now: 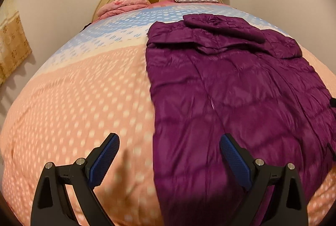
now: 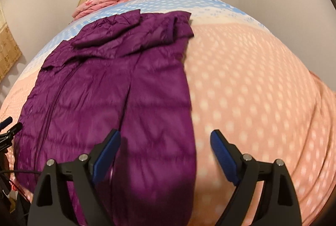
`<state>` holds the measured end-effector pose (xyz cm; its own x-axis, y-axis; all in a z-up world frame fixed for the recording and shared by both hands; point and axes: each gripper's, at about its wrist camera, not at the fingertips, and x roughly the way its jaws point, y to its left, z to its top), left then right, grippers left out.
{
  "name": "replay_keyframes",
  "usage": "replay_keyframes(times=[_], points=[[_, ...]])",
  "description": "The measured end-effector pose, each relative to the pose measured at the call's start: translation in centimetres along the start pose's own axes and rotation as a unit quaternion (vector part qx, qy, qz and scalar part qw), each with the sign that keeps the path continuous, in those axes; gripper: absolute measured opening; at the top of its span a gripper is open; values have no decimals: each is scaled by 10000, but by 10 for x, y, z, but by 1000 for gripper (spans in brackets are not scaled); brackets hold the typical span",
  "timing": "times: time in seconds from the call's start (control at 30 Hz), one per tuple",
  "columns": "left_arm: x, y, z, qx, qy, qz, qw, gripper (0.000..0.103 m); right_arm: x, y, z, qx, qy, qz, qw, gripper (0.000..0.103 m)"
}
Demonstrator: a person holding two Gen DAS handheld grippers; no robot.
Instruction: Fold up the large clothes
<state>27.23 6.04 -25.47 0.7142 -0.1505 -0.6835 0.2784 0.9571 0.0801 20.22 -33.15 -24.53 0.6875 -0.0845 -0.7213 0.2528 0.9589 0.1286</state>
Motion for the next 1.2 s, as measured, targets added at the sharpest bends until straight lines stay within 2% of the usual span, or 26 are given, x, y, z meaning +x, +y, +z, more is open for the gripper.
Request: replay_keyframes(times=[0.3,0.53,0.63,0.67,0.7,0.73,0.8,0.87,0.93,1.2], points=[[-25,-4,-32,-48,51,-76,9999,97,-19,9,-52,-59,172,179,9997,89],[-27,-19,-49,-87,220,-298,9993,94,-22,4,-63,109,224,255,9994,83],[-26,-24,-53,-84,253,-411,9988,81,-20,11,-68,44,246,180,9995,78],[-25,-25,-53,-102,272,-506,9983,71,-19,12,-69,9,284,151,9995,73],[-26,-26,-54,-115,297,-595,9977,62,-19,13,-69,-15,304,135,9994,63],[-28,-28,-54,-101,270,-641,9975,56,-20,14,-70,-23,298,152,9994,57],[-34,-36,-54,115,163,-669,9976,20,-21,10,-69,4,283,291,9992,20],[-41,-42,-51,323,54,-687,9971,9,-24,4,-68,166,243,605,9977,11],[-48,-39,-46,317,-59,-794,9963,5,-28,4,-67,166,182,708,9972,9],[-97,-10,-20,114,-694,-1007,9924,3,-74,12,-52,112,-350,1186,9923,8]])
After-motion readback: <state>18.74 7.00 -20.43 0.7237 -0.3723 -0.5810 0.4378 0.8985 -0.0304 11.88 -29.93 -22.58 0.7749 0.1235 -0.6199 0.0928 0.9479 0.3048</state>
